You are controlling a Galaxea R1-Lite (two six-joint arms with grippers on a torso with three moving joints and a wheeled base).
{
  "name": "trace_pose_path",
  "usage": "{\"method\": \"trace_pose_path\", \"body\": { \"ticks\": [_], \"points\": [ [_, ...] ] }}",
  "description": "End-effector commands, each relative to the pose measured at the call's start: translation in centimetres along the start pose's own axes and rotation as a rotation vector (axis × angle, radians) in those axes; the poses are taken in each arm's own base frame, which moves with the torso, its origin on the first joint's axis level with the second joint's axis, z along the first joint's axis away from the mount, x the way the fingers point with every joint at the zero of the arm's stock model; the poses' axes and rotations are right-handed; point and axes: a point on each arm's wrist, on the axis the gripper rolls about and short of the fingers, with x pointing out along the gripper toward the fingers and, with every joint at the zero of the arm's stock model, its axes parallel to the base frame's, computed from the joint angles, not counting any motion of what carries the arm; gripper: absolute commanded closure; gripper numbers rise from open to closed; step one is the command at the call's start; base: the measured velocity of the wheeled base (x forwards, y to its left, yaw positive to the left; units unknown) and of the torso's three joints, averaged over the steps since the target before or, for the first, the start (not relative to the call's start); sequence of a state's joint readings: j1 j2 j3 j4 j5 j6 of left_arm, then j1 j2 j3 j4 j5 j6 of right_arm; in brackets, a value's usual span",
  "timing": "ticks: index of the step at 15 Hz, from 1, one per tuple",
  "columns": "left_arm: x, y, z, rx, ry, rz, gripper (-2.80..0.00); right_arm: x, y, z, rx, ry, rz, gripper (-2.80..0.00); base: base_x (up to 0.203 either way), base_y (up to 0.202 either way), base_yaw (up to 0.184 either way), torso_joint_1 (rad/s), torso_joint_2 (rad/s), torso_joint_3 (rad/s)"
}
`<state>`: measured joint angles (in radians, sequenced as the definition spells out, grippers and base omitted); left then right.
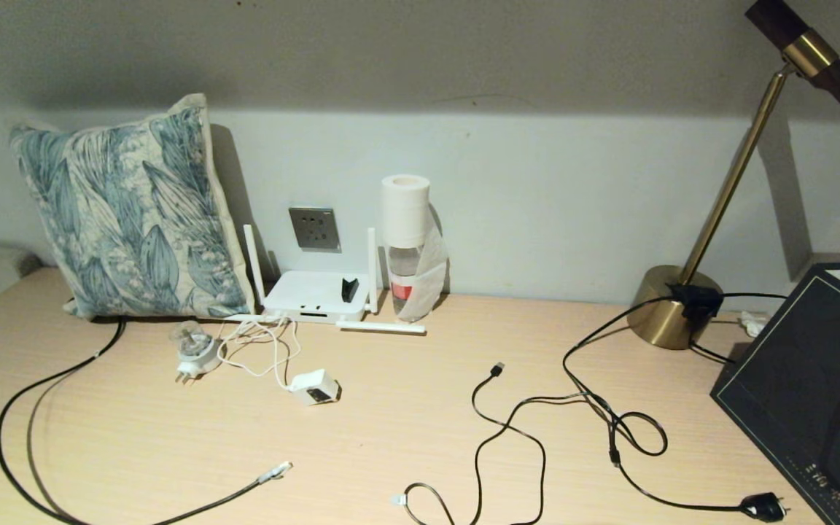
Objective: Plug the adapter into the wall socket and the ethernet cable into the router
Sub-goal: Pick up plug
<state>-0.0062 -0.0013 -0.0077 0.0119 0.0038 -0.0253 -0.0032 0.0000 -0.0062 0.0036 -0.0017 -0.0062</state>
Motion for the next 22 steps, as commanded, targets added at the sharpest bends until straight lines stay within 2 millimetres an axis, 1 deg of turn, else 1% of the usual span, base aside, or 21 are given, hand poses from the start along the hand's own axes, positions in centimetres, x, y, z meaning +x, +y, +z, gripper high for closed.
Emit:
{"method": "trace_pose_path", "body": {
  "ticks": [1, 4, 5, 6, 7, 8, 9, 10, 11, 12, 13, 14, 15, 16, 17, 19, 20, 22],
  "points": [
    [0.0, 0.0, 0.0, 0.004, 0.002, -0.001, 0.00, 0.0, 0.0, 0.0, -0.001, -0.001, 0.000, 0.00, 0.000, 0.000, 0.000, 0.000, 0.00, 0.000],
    [0.0, 0.0, 0.0, 0.018, 0.002, -0.005, 0.00, 0.0, 0.0, 0.0, 0.000, -0.001, 0.000, 0.00, 0.000, 0.000, 0.000, 0.000, 0.00, 0.000],
    [0.0, 0.0, 0.0, 0.058, 0.001, -0.012, 0.00, 0.0, 0.0, 0.0, -0.001, -0.001, 0.000, 0.00, 0.000, 0.000, 0.000, 0.000, 0.00, 0.000],
    [-0.1, -0.1, 0.6, 0.108, -0.030, -0.040, 0.00, 0.0, 0.0, 0.0, 0.000, -0.001, 0.000, 0.00, 0.000, 0.000, 0.000, 0.000, 0.00, 0.000],
    [-0.3, -0.2, 2.4, 0.115, -0.067, -0.077, 0.00, 0.0, 0.0, 0.0, -0.001, -0.001, 0.000, 0.00, 0.000, 0.000, 0.000, 0.000, 0.00, 0.000],
    [-0.4, -0.4, 4.6, 0.119, -0.091, -0.105, 0.00, 0.0, 0.0, 0.0, 0.000, -0.001, -0.001, 0.00, 0.000, 0.000, 0.000, 0.000, 0.00, 0.000],
    [0.1, -0.5, 7.3, 0.121, -0.089, -0.134, 0.00, 0.0, 0.0, 0.0, 0.000, -0.001, 0.000, 0.00, 0.000, 0.000, 0.000, 0.000, 0.00, 0.000],
    [1.4, -0.6, 10.0, 0.122, -0.060, -0.163, 0.00, 0.0, 0.0, 0.0, -0.001, 0.000, 0.000, 0.00, 0.000, 0.000, 0.000, 0.000, 0.00, 0.000],
    [3.5, -0.7, 12.4, 0.119, -0.008, -0.191, 0.00, 0.0, 0.0, 0.0, 0.000, -0.001, 0.000, 0.00, 0.000, 0.000, 0.000, 0.000, 0.00, 0.000],
    [6.2, -0.9, 14.4, 0.118, 0.050, -0.217, 0.00, 0.0, 0.0, 0.0, 0.000, -0.001, 0.000, 0.00, 0.000, 0.000, 0.000, 0.000, 0.00, 0.000],
    [8.9, -1.1, 15.7, 0.122, 0.104, -0.242, 0.00, 0.0, 0.0, 0.0, 0.000, 0.000, 0.000, 0.00, 0.000, 0.000, 0.000, 0.000, 0.00, 0.000],
    [12.3, -1.3, 16.6, 0.136, 0.164, -0.271, 0.00, 0.0, 0.0, 0.0, -0.001, -0.001, 0.000, 0.00, 0.000, 0.000, 0.000, 0.000, 0.00, 0.000],
    [15.1, -1.5, 16.8, 0.156, 0.214, -0.298, 0.00, 0.0, 0.0, 0.0, -0.001, -0.001, -0.001, 0.00, 0.000, 0.000, 0.000, 0.000, 0.00, 0.000],
    [18.2, -1.7, 16.5, 0.192, 0.272, -0.337, 0.00, 0.0, 0.0, 0.0, 0.000, -0.001, 0.000, 0.00, 0.000, 0.000, 0.000, 0.000, 0.00, 0.000],
    [20.8, -1.8, 15.9, 0.237, 0.316, -0.380, 0.00, 0.0, 0.0, 0.0, -0.001, -0.001, -0.001, 0.00, 0.000, 0.000, 0.000, 0.000, 0.00, 0.000],
    [25.1, -2.1, 13.9, 0.383, 0.372, -0.493, 0.00, 0.0, 0.0, 0.0, 0.000, -0.001, 0.000, 0.00, 0.000, 0.000, 0.000, 0.000, 0.00, 0.000],
    [26.5, -2.2, 12.9, 0.531, 0.359, -0.575, 0.00, 0.0, 0.0, 0.0, 0.000, -0.001, -0.001, 0.00, 0.000, 0.000, 0.000, 0.000, 0.00, 0.000],
    [27.3, -2.4, 12.1, 0.745, 0.295, -0.687, 0.00, 0.0, 0.0, 0.0, 0.000, -0.001, 0.000, 0.00, 0.000, 0.000, 0.000, 0.000, 0.00, 0.000]
  ]
}}
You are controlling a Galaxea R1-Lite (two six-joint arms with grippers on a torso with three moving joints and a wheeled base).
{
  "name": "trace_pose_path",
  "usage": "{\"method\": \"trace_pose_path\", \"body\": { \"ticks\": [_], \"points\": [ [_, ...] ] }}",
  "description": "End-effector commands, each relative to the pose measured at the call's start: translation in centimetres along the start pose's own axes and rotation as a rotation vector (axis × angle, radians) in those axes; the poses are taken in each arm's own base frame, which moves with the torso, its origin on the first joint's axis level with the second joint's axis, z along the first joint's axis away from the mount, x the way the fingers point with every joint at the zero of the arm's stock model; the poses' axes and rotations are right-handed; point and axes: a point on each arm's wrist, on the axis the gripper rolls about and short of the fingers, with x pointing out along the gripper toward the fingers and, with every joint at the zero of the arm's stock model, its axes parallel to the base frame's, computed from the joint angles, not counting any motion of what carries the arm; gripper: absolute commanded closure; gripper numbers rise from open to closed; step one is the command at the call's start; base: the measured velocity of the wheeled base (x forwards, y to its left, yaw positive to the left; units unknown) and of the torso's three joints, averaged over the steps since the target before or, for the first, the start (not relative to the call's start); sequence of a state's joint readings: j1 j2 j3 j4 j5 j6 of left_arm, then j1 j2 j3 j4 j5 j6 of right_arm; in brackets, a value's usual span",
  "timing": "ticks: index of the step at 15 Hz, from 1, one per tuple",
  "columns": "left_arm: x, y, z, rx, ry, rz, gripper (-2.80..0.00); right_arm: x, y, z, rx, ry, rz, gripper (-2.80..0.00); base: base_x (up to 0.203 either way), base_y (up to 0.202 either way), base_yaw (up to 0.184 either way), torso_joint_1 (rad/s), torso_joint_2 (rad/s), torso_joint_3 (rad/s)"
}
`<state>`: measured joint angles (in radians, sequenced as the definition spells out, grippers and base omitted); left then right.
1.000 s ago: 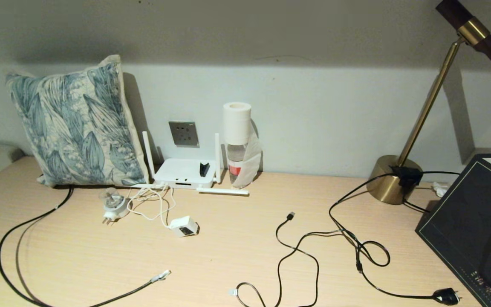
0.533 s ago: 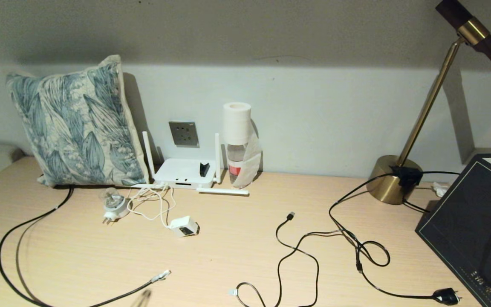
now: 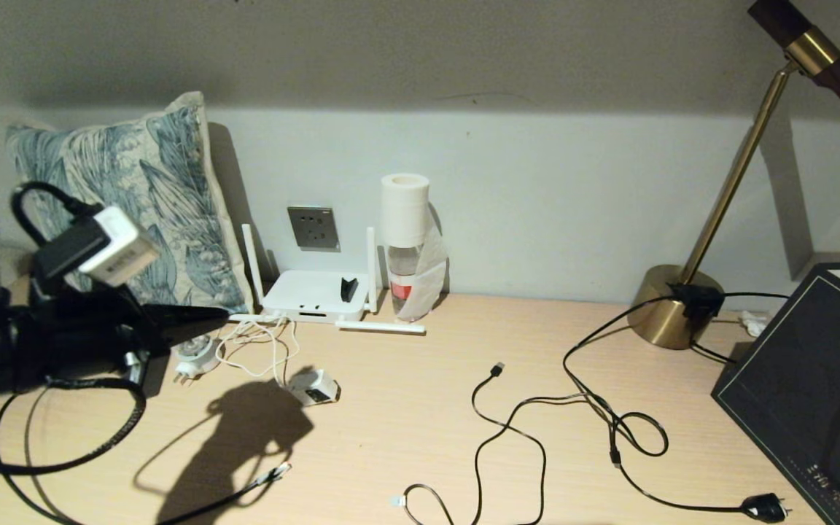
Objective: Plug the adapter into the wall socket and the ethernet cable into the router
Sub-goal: Pick up plug
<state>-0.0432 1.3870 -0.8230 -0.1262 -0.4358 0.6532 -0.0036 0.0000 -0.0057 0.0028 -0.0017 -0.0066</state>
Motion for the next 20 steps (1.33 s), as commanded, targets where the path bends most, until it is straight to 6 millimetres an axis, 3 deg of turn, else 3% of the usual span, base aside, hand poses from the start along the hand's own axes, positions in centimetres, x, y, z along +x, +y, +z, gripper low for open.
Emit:
{"method": "trace_pose_path", "body": {
  "ticks": [1, 5, 7, 12, 13, 20],
  "points": [
    [3.5, 0.3, -1.9, 0.223, 0.030, -0.127, 0.00, 0.0, 0.0, 0.0, 0.000, 0.001, 0.001, 0.00, 0.000, 0.000, 0.000, 0.000, 0.00, 0.000],
    [3.9, -0.4, -3.0, 0.395, 0.054, -0.233, 0.00, 0.0, 0.0, 0.0, 0.000, 0.000, 0.001, 0.00, 0.000, 0.000, 0.000, 0.000, 0.00, 0.000],
    [2.6, -1.4, -3.5, 0.482, 0.125, -0.333, 0.00, 0.0, 0.0, 0.0, -0.001, 0.000, -0.001, 0.00, 0.000, 0.000, 0.000, 0.000, 0.00, 0.000],
    [3.1, -0.9, -3.3, 0.517, 0.157, -0.331, 0.00, 0.0, 0.0, 0.0, 0.000, 0.000, 0.001, 0.00, 0.000, 0.000, 0.000, 0.000, 0.00, 0.000],
    [3.3, -0.9, -3.3, 0.529, 0.154, -0.337, -2.80, 0.0, 0.0, 0.0, -0.001, 0.000, 0.001, 0.00, 0.000, 0.000, 0.000, 0.000, 0.00, 0.000],
    [9.1, -0.6, -3.5, 0.554, 0.136, -0.449, -2.80, 0.0, 0.0, 0.0, -0.001, 0.000, 0.001, 0.00, 0.000, 0.000, 0.000, 0.000, 0.00, 0.000]
  ]
}}
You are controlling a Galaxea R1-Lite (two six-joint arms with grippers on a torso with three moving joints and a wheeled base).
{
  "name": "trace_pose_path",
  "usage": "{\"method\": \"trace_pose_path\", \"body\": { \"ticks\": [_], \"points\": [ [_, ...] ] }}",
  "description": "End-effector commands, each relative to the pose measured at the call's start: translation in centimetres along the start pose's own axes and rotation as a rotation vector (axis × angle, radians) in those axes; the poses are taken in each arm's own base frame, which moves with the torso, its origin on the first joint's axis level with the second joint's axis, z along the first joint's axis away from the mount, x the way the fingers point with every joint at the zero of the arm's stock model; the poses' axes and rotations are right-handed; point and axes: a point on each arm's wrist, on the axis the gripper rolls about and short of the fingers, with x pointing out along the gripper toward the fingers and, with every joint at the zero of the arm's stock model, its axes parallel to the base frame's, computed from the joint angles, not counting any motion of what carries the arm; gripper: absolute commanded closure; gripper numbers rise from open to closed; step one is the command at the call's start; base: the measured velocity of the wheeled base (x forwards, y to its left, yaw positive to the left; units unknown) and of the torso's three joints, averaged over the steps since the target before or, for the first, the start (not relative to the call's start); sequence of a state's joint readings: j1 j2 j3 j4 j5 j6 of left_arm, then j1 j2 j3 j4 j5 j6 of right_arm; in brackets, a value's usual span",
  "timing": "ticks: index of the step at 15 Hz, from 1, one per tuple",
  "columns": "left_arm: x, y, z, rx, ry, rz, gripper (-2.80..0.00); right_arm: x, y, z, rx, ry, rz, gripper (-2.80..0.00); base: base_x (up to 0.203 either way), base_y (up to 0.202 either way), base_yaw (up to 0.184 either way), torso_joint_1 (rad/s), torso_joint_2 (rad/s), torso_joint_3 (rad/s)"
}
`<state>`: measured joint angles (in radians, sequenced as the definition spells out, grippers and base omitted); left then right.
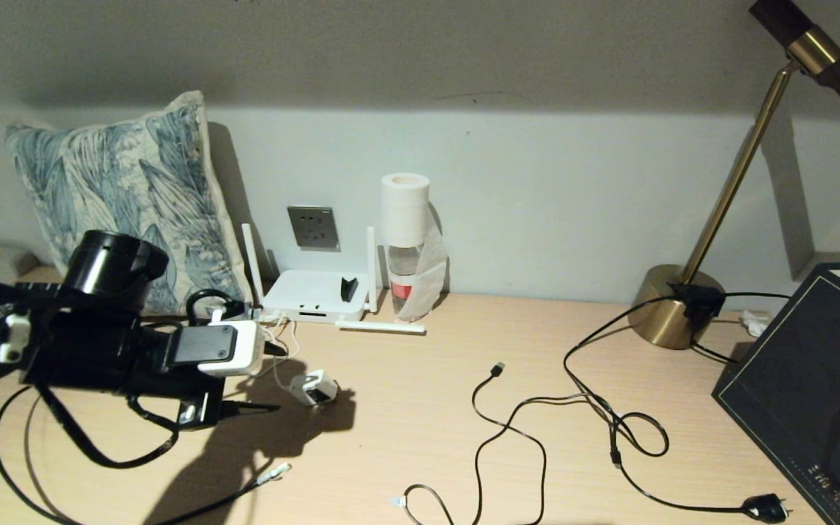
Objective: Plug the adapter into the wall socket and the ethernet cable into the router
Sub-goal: Pick up plug
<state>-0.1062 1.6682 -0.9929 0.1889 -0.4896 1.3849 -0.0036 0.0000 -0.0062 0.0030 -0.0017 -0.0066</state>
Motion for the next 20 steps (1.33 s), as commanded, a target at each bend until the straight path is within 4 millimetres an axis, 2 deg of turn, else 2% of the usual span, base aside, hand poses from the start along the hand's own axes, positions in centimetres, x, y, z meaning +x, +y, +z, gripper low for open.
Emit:
{"method": "trace_pose_path", "body": {
  "ticks": [1, 5, 10, 12, 14, 17, 20],
  "points": [
    [3.0, 0.3, -1.1, -0.018, -0.002, -0.073, -2.80, 0.0, 0.0, 0.0, 0.000, 0.000, 0.001, 0.00, 0.000, 0.000, 0.000, 0.000, 0.00, 0.000],
    [6.5, 1.0, -2.5, -0.053, -0.015, -0.151, -2.80, 0.0, 0.0, 0.0, -0.001, 0.000, 0.001, 0.00, 0.000, 0.000, 0.000, 0.000, 0.00, 0.000],
    [9.3, 2.8, -2.0, -0.048, -0.020, -0.233, -2.80, 0.0, 0.0, 0.0, 0.000, 0.000, 0.001, 0.00, 0.000, 0.000, 0.000, 0.000, 0.00, 0.000],
    [10.7, 3.5, -2.4, -0.052, -0.010, -0.252, -2.80, 0.0, 0.0, 0.0, 0.000, 0.000, 0.001, 0.00, 0.000, 0.000, 0.000, 0.000, 0.00, 0.000],
    [11.5, 3.6, -2.7, -0.057, 0.007, -0.263, -2.80, 0.0, 0.0, 0.0, 0.000, 0.000, 0.001, 0.00, 0.000, 0.000, 0.000, 0.000, 0.00, 0.000],
    [11.6, 3.5, -2.8, -0.056, 0.045, -0.269, -2.80, 0.0, 0.0, 0.0, 0.000, 0.000, 0.001, 0.00, 0.000, 0.000, 0.000, 0.000, 0.00, 0.000],
    [11.8, 4.2, -2.8, -0.062, 0.053, -0.276, -2.80, 0.0, 0.0, 0.0, 0.000, 0.000, 0.001, 0.00, 0.000, 0.000, 0.000, 0.000, 0.00, 0.000]
  ]
}}
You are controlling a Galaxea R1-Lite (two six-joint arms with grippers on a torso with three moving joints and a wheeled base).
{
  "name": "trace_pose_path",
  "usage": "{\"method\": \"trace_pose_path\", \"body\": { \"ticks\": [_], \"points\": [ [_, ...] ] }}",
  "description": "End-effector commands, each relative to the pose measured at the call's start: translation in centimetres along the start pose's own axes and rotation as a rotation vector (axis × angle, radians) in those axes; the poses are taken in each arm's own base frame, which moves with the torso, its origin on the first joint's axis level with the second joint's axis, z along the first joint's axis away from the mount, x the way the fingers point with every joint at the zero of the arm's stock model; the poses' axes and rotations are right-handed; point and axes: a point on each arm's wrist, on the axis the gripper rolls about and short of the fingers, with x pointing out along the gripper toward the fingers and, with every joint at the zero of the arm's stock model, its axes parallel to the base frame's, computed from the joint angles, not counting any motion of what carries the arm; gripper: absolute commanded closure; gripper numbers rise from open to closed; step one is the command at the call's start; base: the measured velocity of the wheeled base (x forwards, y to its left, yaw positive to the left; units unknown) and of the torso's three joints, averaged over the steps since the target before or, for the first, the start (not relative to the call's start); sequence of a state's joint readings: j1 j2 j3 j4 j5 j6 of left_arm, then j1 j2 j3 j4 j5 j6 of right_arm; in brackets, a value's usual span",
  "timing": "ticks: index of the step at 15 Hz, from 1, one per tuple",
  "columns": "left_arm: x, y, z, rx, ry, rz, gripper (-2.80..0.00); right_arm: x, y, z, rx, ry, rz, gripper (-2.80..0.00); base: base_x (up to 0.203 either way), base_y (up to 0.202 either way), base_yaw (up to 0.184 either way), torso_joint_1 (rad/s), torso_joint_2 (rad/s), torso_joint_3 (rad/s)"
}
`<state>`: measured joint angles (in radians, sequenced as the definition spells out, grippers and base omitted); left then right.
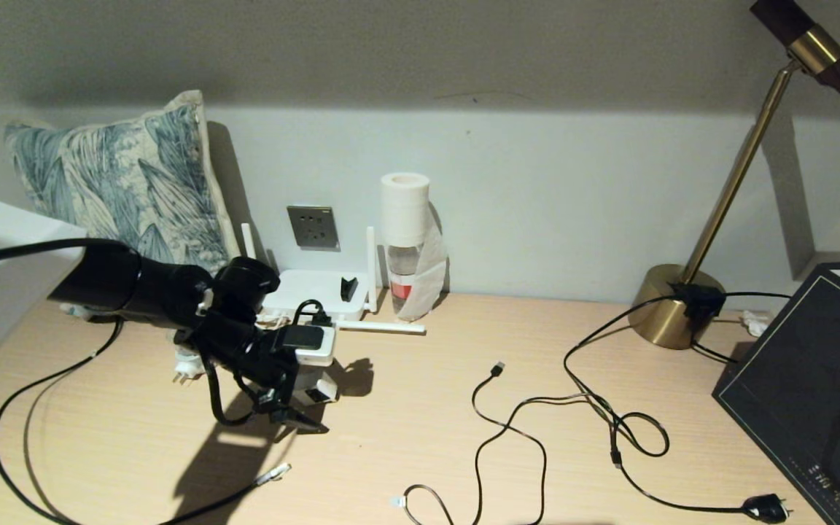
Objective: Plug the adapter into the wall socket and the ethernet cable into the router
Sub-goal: Pick up plug
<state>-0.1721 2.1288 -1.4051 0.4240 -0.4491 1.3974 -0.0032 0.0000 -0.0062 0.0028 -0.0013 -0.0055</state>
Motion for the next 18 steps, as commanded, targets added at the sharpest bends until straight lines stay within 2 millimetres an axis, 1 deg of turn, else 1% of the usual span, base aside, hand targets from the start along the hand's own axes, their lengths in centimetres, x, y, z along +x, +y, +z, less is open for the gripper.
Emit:
{"method": "trace_pose_path", "body": {
  "ticks": [1, 4, 7, 18],
  "points": [
    [0.01, 0.61, 0.03, 0.001, 0.008, -0.007, -2.80, 0.00, 0.00, 0.00, -0.001, 0.000, 0.000, 0.00, 0.000, 0.000, 0.000, 0.000, 0.00, 0.000],
    [0.09, 1.12, 0.08, -0.002, 0.025, -0.012, -2.80, 0.00, 0.00, 0.00, -0.001, 0.000, 0.000, 0.00, 0.000, 0.000, 0.000, 0.000, 0.00, 0.000],
    [0.49, 1.09, -0.13, -0.008, 0.033, -0.021, -2.80, 0.00, 0.00, 0.00, -0.001, 0.000, 0.000, 0.00, 0.000, 0.000, 0.000, 0.000, 0.00, 0.000],
    [0.44, 1.56, -0.13, -0.005, 0.049, -0.003, -2.80, 0.00, 0.00, 0.00, -0.001, 0.000, 0.000, 0.00, 0.000, 0.000, 0.000, 0.000, 0.00, 0.000]
  ]
}}
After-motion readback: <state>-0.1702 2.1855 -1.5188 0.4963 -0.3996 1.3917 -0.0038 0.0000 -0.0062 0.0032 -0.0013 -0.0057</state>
